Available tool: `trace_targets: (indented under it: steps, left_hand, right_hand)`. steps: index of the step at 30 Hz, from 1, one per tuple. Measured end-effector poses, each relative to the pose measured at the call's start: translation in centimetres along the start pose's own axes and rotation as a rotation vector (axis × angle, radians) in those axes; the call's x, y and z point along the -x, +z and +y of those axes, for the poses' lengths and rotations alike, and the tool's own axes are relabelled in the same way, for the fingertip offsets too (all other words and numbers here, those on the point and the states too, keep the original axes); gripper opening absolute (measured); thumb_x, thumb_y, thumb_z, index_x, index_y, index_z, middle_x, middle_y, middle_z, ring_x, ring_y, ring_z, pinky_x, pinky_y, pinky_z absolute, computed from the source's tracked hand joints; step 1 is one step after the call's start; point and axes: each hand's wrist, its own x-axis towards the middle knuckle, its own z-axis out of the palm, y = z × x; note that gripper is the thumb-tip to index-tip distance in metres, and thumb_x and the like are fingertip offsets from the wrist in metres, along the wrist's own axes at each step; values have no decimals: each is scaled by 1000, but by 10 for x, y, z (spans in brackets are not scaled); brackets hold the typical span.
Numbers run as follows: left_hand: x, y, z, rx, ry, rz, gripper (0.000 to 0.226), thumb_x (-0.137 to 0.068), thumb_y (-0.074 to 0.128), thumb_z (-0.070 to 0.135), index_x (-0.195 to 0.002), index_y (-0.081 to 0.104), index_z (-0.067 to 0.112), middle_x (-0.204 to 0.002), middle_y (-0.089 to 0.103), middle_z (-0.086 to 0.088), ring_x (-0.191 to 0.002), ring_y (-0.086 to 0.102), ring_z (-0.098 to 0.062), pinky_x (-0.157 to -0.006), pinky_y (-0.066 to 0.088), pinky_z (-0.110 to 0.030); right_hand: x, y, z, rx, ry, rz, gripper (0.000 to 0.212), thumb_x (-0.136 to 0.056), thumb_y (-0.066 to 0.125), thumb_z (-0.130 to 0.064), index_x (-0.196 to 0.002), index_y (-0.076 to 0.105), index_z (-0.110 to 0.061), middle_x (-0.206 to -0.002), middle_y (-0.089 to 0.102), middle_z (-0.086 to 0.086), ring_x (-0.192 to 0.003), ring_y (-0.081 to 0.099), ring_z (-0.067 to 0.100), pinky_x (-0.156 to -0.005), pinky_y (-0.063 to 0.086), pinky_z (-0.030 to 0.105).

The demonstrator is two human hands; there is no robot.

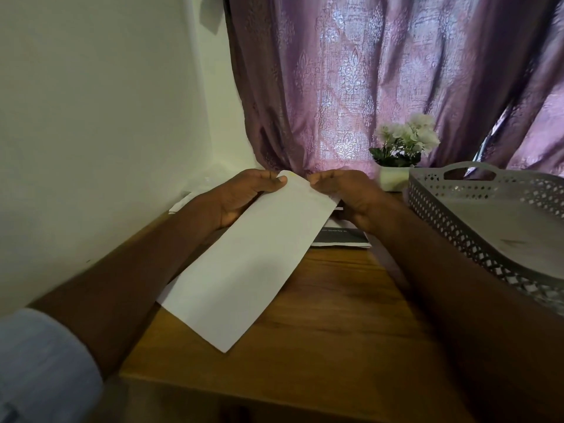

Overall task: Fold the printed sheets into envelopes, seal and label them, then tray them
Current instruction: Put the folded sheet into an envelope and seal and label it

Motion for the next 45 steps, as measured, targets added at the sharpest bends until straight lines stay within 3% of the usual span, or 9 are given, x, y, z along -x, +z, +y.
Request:
trace_targets:
  steps: [5, 10, 15, 19, 23, 28, 36, 41, 45]
  left_hand:
    - [1, 5, 1, -10, -3, -11, 21, -101, 63, 23, -110, 73, 8, -109, 77, -15, -92, 74, -27, -92, 60, -40]
    - [0, 7, 0, -2, 1, 2, 22, -101, 64, 21, -114, 73, 6, -109, 77, -15, -91, 76, -26, -88, 61, -38]
    - [-5, 8, -1, -41, 16, 79, 19, -100, 65, 20, -109, 74, 7, -103, 78, -14, -90, 75, -28, -90, 59, -40]
    - [-10, 8, -1, -126, 54, 155, 26, -98, 68, 27, -112, 75, 6, -110, 77, -16, -103, 73, -34, -105, 54, -48]
    - [-10, 4, 0, -171, 60, 218, 39, -92, 72, 37, -116, 75, 6, -113, 77, -17, -109, 72, -37, -107, 52, -53]
    - [-7, 1, 4, -158, 43, 257, 57, -76, 75, 45, -118, 74, 6, -113, 77, -16, -108, 73, -36, -106, 52, -53]
    - [-7, 3, 4, -217, 50, 260, 50, -85, 72, 44, -120, 74, 9, -116, 76, -14, -110, 72, -33, -108, 51, -51]
    - [-5, 7, 6, -271, 71, 262, 59, -79, 70, 50, -122, 73, 9, -118, 75, -12, -111, 71, -33, -109, 50, -51]
    - [-5, 8, 7, -296, 72, 266, 75, -69, 69, 58, -127, 70, 11, -123, 73, -11, -114, 69, -32, -110, 50, -50]
  right_hand:
    - [-6, -4, -3, -42, 126, -80, 29, -86, 65, 1, -109, 72, -16, -106, 75, 11, -90, 70, 26, -68, 56, 31]
    - [-5, -2, -2, -61, 165, -37, 50, -73, 75, -14, -122, 70, -10, -118, 72, 17, -97, 67, 30, -79, 55, 39]
    - [-2, -4, -6, -118, 156, -68, 19, -89, 68, -4, -101, 70, -19, -90, 74, 7, -76, 69, 22, -66, 55, 33]
    - [-1, -4, -5, -68, 113, -81, 26, -85, 70, 0, -102, 71, -20, -100, 74, 9, -86, 68, 26, -86, 55, 43]
    - [7, 1, -11, -6, 15, 69, 9, -84, 74, -19, -93, 77, -18, -83, 72, 2, -77, 65, 20, -61, 54, 28]
    - [11, 10, -17, 172, -79, 170, 26, -91, 68, -37, -81, 79, -16, -78, 75, -8, -84, 65, 14, -78, 54, 33]
    - [16, 17, -16, 311, -73, 194, 36, -97, 62, -44, -76, 72, -17, -77, 72, -7, -64, 61, 5, -51, 43, 19]
    - [20, 19, -18, 324, -39, 213, 59, -92, 56, -67, -102, 71, -10, -93, 74, 4, -71, 64, 12, -55, 42, 23]
    - [24, 20, -23, 268, 20, 176, 65, -93, 45, -74, -82, 68, -15, -85, 70, 2, -77, 61, 18, -65, 42, 28]
